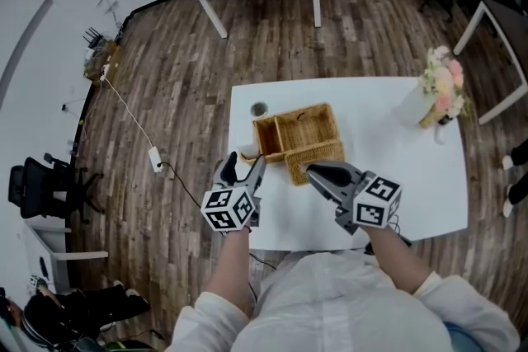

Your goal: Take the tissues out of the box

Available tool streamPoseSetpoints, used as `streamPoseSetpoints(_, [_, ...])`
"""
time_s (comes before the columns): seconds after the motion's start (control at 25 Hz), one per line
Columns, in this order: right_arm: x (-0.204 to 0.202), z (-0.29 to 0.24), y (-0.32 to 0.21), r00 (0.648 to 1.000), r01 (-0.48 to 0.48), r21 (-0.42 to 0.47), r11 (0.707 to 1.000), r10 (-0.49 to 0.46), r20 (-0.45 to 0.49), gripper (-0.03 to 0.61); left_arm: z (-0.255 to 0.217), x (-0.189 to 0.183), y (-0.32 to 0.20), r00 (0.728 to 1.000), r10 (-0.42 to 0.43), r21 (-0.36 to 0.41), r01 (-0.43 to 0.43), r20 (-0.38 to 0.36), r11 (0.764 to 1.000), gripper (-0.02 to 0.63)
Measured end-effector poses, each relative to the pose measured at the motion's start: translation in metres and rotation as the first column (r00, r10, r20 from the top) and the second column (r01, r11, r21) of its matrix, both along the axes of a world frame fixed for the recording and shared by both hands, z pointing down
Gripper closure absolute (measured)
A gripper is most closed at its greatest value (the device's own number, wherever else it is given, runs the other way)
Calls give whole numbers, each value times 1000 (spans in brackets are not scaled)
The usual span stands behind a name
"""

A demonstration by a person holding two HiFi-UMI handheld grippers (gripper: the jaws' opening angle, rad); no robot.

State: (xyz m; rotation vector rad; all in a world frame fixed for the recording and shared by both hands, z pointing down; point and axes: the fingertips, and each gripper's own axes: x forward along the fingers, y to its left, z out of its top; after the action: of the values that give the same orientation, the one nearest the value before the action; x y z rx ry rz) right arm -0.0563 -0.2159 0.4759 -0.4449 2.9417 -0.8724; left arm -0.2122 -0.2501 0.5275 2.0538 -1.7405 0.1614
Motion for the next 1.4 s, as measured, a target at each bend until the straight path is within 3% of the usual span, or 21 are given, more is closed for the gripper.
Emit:
streamPoseSetpoints(0.48, [2,2,-2,1000,-10,-17,1000,10,-7,543,36,-27,-23,996,-63,-128,71,65,989,225])
streamPoseSetpoints(0.92, [15,13,-9,999,-39,-42,998,38,-32,543,65,-31,-50,990,-74,-203,98,122,974,225])
streamPoseSetpoints(1.2, [23,16,-14,997,-60,-51,997,58,-47,543,82,-46,-64,973,-110,-271,164,205,948,227])
streamPoseSetpoints(1.4, [29,18,-15,996,-71,-55,996,68,-61,543,88,-50,-68,963,-96,-317,176,253,932,337])
